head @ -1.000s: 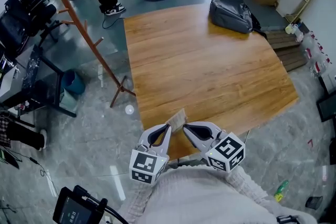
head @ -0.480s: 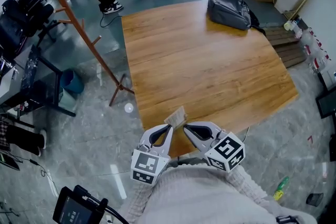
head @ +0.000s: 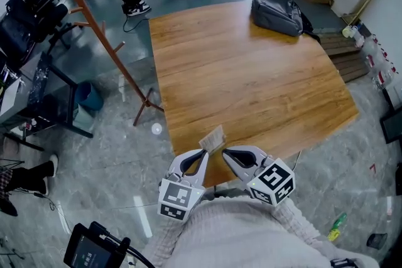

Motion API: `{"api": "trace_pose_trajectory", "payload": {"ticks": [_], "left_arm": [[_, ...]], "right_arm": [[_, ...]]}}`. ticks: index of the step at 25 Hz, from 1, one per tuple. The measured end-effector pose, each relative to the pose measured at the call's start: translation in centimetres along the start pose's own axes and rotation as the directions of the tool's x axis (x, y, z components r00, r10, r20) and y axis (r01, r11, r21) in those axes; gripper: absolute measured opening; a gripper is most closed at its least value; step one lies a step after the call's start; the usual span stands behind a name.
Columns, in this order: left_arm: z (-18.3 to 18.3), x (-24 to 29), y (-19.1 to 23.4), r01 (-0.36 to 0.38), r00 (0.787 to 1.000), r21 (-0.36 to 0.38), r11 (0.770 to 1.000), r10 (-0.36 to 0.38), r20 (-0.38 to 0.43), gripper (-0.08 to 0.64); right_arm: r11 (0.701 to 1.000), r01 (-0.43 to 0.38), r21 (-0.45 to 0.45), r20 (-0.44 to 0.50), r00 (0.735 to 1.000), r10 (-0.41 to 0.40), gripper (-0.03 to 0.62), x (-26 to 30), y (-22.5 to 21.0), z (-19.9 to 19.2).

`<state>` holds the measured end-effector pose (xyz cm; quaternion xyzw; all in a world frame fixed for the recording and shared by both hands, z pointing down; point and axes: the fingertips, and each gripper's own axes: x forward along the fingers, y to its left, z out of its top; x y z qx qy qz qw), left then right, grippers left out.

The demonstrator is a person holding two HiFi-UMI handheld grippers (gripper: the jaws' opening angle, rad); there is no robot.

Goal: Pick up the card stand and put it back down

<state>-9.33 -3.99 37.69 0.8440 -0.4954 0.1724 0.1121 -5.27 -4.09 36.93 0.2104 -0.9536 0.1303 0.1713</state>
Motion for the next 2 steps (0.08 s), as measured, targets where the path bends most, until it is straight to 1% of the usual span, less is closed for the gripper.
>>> {"api": "trace_pose_trajectory", "payload": {"ticks": [2], "left_arm": [[0.08,-0.05,-0.27,0.004,1.0,-0.001,1.0,-0.004,-0.002,0.008]], "right_arm": [[1.0,-0.001,0.002,-0.006,1.0,0.001,-0.002,-0.2,0.05,-0.11]]}}
